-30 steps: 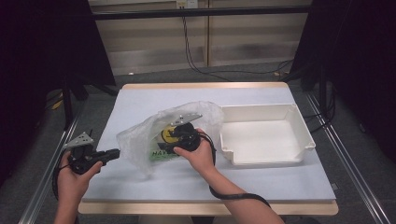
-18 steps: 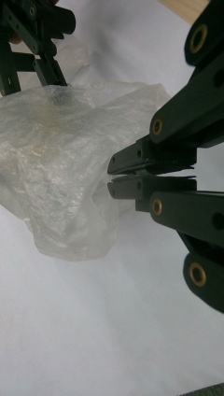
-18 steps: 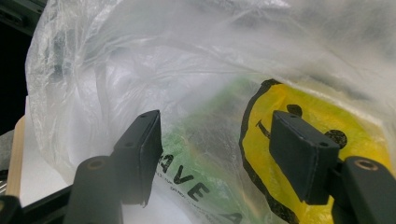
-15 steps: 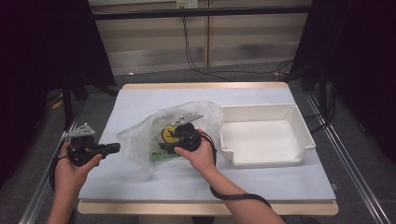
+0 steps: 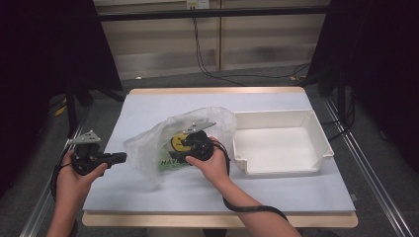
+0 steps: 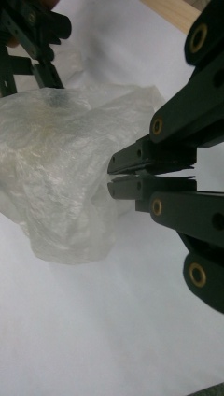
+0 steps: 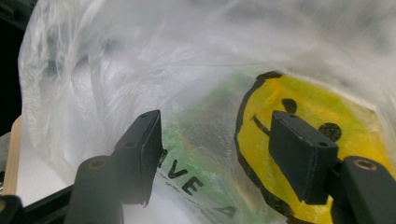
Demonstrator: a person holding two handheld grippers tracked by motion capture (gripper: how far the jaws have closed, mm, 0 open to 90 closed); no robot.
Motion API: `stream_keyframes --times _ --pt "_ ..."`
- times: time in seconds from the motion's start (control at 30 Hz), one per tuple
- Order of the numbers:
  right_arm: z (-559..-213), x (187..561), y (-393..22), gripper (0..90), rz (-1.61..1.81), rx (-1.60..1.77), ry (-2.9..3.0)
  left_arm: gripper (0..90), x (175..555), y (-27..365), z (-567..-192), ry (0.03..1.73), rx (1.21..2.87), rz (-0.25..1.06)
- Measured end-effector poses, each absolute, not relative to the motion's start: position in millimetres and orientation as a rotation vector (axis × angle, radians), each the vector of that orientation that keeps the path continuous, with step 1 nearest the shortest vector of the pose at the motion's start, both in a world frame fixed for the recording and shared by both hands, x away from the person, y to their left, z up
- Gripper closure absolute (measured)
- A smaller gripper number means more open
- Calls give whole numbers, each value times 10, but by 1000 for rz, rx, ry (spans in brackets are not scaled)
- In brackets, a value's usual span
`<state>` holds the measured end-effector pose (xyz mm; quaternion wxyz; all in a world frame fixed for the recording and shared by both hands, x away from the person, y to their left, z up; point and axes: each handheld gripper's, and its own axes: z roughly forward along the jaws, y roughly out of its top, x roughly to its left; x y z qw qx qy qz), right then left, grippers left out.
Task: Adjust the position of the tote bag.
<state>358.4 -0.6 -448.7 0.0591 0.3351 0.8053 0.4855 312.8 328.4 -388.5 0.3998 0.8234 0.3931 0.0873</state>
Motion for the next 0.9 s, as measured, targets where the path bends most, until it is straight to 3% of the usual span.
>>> stream_keyframes --times 0.47,0.7,0.9 --pt "-4492 3576 28 393 1469 1007 2435 758 3157 3293 -3642 969 2080 252" --pt "-4500 3572 47 499 1481 985 2443 526 3286 3099 -3490 901 2089 316" --pt "-4483 3556 65 692 1499 955 2441 344 3365 2841 -3514 846 2125 321"
